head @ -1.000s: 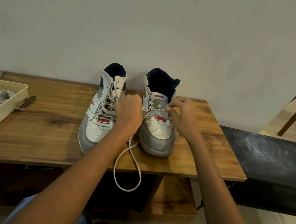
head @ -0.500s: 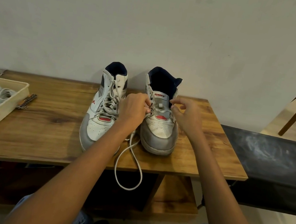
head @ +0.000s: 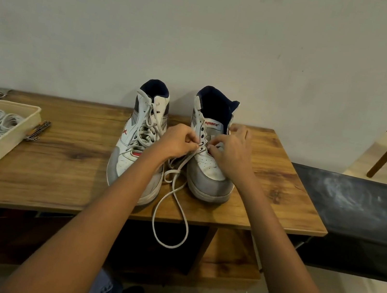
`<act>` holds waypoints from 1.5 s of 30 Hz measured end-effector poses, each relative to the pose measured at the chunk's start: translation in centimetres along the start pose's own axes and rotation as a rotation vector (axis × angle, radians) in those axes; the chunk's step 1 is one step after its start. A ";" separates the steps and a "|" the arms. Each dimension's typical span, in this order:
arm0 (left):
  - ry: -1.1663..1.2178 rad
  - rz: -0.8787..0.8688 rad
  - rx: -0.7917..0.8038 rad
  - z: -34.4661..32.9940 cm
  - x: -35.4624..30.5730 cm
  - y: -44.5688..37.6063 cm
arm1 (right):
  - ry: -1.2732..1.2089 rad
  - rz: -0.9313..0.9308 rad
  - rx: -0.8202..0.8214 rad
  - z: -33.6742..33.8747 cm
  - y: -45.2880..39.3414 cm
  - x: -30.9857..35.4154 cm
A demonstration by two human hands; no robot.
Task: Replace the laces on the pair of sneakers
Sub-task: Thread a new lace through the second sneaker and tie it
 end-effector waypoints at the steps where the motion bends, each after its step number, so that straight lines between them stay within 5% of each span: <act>1: 0.029 -0.001 0.020 0.0 0.0 0.1 | 0.034 0.011 -0.022 0.0 0.1 0.2; 5: 0.108 0.021 0.032 0.0 0.2 0.3 | 0.091 0.141 -0.199 0.9 0.3 1.6; 14: 0.230 0.147 0.106 -0.4 0.5 0.3 | -0.116 0.026 -0.190 0.0 0.6 0.3; 27: 0.253 0.140 0.075 -0.1 0.7 0.3 | -0.233 0.240 -0.204 0.2 0.5 0.6; 30: 0.280 0.173 0.112 -0.4 0.6 0.5 | -0.353 0.164 -0.237 0.7 0.3 -0.5; 33: 0.266 0.183 0.114 -0.5 0.7 0.2 | -0.489 -0.114 -0.376 1.5 0.4 -3.4; 36: 0.146 0.090 0.088 -0.4 0.2 -0.1 | -0.520 -0.323 -0.272 0.2 0.3 -4.9; 42: -0.396 -0.105 -0.227 1.6 -1.3 0.6 | -0.568 -0.349 -0.279 0.9 0.4 -5.6; 45: -0.478 -0.089 -0.348 2.3 -0.7 0.8 | -0.535 -0.352 -0.318 1.2 0.5 -5.3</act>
Point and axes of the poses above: each hand's wrist, its own y-axis away from the middle knuckle, its own z-axis out of the back of the hand, x = y × z, the point moved 8 cm from there along -y, towards the middle knuckle, and after that the axes turned 2 degrees about z, right-handed, at the moved point
